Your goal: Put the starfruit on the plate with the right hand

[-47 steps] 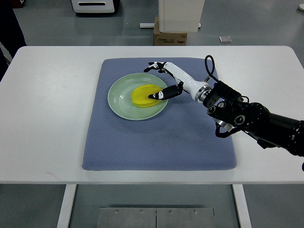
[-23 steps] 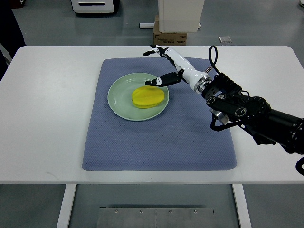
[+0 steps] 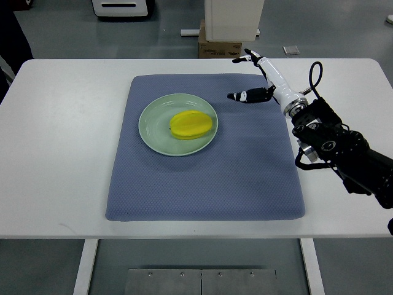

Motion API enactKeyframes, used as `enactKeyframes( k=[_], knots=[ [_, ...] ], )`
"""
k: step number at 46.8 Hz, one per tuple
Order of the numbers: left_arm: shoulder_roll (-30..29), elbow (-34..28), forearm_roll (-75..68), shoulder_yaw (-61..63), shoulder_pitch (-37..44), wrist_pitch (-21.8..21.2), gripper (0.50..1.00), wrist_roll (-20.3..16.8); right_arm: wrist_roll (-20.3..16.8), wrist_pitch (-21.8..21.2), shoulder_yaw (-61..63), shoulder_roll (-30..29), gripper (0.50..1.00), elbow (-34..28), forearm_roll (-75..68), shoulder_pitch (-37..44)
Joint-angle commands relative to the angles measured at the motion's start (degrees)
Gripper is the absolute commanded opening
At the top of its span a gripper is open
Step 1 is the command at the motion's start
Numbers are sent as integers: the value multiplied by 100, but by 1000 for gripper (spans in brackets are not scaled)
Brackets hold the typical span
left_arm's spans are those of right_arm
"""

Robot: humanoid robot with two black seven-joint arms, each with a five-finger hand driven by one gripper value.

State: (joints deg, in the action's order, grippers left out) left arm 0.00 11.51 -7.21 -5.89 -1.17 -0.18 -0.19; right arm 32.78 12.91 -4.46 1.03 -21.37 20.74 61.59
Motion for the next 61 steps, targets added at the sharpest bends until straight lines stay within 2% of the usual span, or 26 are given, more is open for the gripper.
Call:
enactKeyframes(
  k=[1, 7, 18, 27, 35, 38, 43, 61],
  knots=[
    [0, 1, 0, 0, 3, 1, 1000, 1, 9, 80, 15, 72, 1000, 63, 0, -33],
    [0, 1, 0, 0, 3, 1, 1000, 1, 9, 81, 85, 327, 1000, 63, -9, -112],
    [0, 1, 0, 0, 3, 1, 1000, 1, -17, -112, 841, 336, 1000, 37, -360, -358],
    [0, 1, 0, 0, 3, 10, 1000, 1, -184, -806, 1412, 345, 1000, 37, -1124, -464],
    [0, 1, 0, 0, 3, 1, 1000, 1, -667, -1764, 2124, 477, 1000, 54, -2108, -595],
    [0, 1, 0, 0, 3, 1, 1000, 1, -834, -1958, 2379, 512, 1000, 63, -2328, -674],
    [0, 1, 0, 0, -6, 1, 1000, 1, -958, -2020, 2643, 512, 1000, 72, -2364, -762],
    [0, 1, 0, 0, 3, 1, 1000, 1, -958, -2020, 2792, 503, 1000, 72, -2382, -1035]
  ],
)
